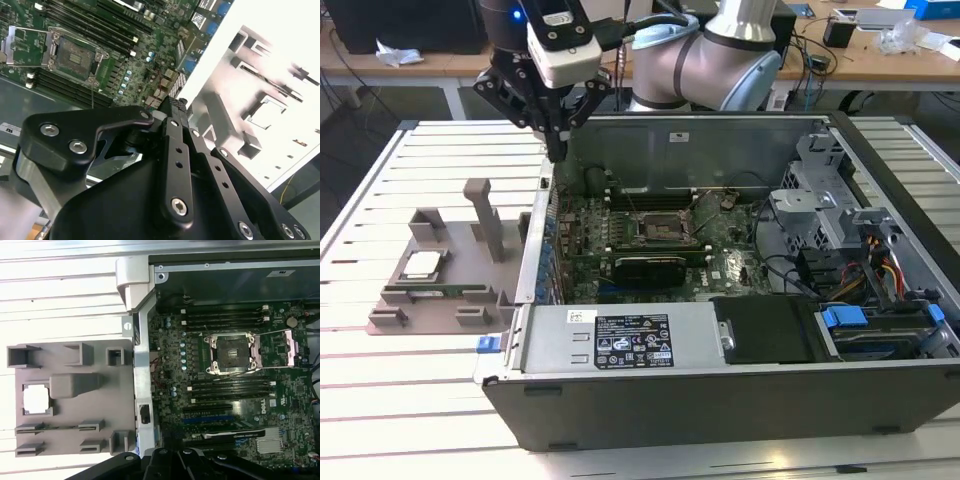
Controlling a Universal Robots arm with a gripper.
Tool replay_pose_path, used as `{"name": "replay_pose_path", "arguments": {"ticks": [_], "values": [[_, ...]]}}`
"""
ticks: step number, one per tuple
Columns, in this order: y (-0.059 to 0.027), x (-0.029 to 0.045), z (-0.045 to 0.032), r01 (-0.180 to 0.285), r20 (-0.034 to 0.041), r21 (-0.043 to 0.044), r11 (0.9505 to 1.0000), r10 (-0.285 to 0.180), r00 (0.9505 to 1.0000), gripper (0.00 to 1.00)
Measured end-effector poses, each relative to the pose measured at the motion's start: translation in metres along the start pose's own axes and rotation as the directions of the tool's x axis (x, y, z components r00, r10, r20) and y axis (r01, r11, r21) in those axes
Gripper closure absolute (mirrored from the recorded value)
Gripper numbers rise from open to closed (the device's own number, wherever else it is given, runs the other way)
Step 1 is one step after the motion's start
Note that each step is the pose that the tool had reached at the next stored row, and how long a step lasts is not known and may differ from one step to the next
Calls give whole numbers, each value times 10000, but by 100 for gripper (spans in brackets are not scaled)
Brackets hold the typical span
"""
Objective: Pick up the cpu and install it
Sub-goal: 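Reach for the cpu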
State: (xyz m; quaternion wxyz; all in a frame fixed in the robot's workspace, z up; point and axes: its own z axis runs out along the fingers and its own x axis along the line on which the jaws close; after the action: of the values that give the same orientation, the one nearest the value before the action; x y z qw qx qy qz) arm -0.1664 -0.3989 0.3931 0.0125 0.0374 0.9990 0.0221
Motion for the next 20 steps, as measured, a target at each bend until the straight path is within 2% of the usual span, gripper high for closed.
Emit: {"name": "replay_pose_path", "arguments": {"ticks": [3, 5, 20], "values": [[-5, 64, -1, 0, 0, 0, 10000, 0, 10000, 89], [-12, 164, -4, -1, 0, 0, 10000, 1, 10000, 89], [-31, 415, -9, 0, 0, 0, 10000, 0, 10000, 89]]}}
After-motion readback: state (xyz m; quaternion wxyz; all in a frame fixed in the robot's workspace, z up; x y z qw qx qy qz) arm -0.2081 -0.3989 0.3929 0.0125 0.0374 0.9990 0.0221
